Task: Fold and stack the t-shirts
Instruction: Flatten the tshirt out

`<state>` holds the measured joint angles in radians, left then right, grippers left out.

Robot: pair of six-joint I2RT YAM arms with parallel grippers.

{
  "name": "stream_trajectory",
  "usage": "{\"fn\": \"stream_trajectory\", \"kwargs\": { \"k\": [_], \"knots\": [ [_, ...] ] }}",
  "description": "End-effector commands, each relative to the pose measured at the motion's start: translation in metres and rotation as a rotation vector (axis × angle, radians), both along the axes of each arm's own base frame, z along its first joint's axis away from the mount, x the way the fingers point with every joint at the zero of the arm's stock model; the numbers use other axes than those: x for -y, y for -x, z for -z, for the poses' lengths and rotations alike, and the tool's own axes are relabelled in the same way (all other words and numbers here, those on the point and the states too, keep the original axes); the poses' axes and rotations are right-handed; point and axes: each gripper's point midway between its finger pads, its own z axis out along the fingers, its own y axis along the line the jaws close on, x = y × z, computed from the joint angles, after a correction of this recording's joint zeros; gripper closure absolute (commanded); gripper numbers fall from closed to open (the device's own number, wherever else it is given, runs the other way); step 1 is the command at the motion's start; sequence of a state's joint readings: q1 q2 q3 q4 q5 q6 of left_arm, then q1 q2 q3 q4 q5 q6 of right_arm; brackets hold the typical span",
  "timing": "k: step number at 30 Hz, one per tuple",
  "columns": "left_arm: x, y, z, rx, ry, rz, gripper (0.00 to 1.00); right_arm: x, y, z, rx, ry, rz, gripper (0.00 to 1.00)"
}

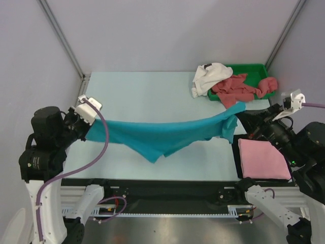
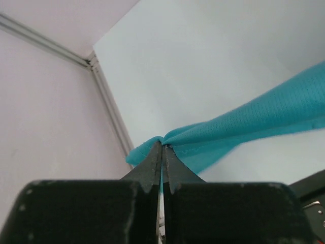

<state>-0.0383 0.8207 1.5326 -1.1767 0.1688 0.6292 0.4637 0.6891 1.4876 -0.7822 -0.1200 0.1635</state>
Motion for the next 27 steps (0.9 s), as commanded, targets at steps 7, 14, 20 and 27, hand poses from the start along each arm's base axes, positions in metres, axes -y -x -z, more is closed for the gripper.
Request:
{"fn": "stream_trajectory", "kwargs": {
  "k": [7, 14, 20, 27],
  "knots": [
    [0.049, -0.053, 0.116, -0.416, 0.146, 0.225, 1.00, -0.009, -0.160, 0.063, -0.123, 0.223, 0.218, 1.00],
    [0.055, -0.119, 0.192, -0.553, 0.207, 0.210, 0.99, -0.019, -0.321, 0.119, -0.225, 0.049, 0.282, 1.00],
    [0.052, -0.168, 0.250, -0.687, 0.283, 0.126, 0.99, -0.047, -0.407, 0.178, -0.395, -0.051, 0.337, 1.00],
    [0.018, -0.223, 0.286, -0.700, 0.320, -0.068, 0.60, -0.076, -0.456, 0.220, -0.535, -0.073, 0.344, 0.70]
  ]
}}
